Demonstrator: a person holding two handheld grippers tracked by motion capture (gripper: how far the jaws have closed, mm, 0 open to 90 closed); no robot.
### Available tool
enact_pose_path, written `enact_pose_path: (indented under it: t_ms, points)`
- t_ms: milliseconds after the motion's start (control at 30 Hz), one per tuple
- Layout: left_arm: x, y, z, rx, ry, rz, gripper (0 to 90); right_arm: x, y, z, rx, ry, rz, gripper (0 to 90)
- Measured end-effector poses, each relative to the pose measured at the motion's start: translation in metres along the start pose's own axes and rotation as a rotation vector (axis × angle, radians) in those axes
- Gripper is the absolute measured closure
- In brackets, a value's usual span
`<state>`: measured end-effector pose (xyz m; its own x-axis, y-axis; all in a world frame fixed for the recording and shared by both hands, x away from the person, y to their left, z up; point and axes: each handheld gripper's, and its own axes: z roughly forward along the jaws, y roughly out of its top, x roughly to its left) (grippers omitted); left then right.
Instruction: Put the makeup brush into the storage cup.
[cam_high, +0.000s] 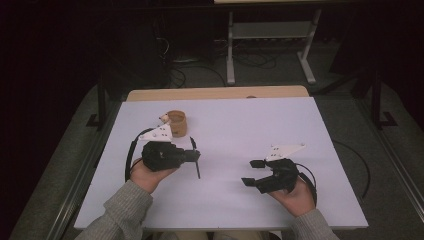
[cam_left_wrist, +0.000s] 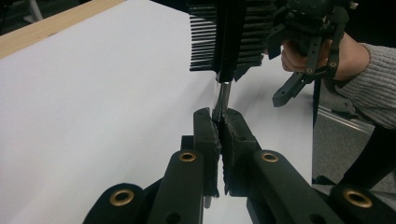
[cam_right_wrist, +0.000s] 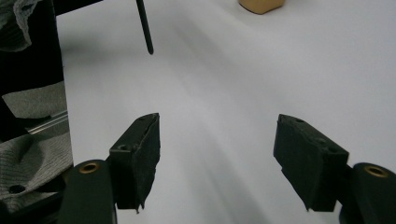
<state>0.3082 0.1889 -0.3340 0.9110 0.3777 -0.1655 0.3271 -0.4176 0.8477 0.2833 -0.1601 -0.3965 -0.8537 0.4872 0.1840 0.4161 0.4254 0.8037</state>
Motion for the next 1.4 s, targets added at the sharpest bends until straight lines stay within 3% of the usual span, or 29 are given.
enact_pose_path:
  t_ms: [1000,1400]
  points:
    - [0.032,-0.007,-0.018,0.009,0.057,-0.064,85.7,-0.017,-0.024,-0.029,-0.01,-0.095,0.049,27.7]
    - [0.044,-0.009,-0.019,0.02,0.071,-0.07,85.7,-0.015,-0.027,-0.035,-0.029,-0.107,0.069,25.2]
